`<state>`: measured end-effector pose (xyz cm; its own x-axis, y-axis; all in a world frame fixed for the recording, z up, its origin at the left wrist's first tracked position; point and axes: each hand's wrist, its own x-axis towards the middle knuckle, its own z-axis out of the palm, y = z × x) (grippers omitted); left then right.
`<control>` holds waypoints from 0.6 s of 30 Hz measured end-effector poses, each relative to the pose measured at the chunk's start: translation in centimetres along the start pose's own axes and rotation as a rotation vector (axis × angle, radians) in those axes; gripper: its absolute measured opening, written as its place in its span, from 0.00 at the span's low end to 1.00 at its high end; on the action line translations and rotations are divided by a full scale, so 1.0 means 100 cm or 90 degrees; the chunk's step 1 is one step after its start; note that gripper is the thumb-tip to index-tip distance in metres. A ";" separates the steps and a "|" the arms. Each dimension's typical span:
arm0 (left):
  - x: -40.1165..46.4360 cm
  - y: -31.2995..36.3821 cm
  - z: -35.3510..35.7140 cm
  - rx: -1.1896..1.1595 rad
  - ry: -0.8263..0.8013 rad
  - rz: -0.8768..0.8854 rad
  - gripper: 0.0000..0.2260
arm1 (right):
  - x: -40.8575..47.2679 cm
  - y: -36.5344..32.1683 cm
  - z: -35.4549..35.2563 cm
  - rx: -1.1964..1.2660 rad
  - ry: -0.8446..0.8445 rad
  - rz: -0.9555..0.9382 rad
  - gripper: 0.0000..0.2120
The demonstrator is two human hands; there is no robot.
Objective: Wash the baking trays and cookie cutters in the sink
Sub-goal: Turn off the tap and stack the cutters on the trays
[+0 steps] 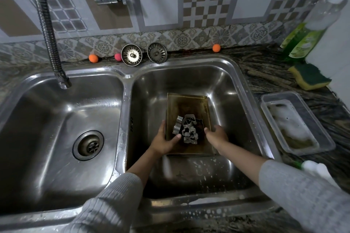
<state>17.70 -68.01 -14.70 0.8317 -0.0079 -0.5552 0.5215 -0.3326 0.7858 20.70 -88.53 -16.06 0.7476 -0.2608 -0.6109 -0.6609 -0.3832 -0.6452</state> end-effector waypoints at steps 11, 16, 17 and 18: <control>0.005 0.011 0.019 0.162 0.084 -0.044 0.52 | -0.027 -0.003 0.001 0.021 -0.096 -0.129 0.34; 0.007 0.018 0.012 0.155 0.129 -0.072 0.54 | -0.027 0.000 0.004 -0.014 -0.104 -0.123 0.37; 0.008 0.019 0.010 0.141 0.138 -0.075 0.54 | -0.027 -0.002 0.005 -0.004 -0.111 -0.125 0.36; 0.010 0.019 0.008 0.123 0.141 -0.074 0.54 | -0.027 -0.002 0.005 0.007 -0.117 -0.132 0.35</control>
<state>19.32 -69.40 -13.98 0.8013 0.2395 -0.5483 0.5870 -0.4918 0.6430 18.79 -87.31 -14.46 0.8432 -0.0127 -0.5374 -0.4965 -0.4012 -0.7697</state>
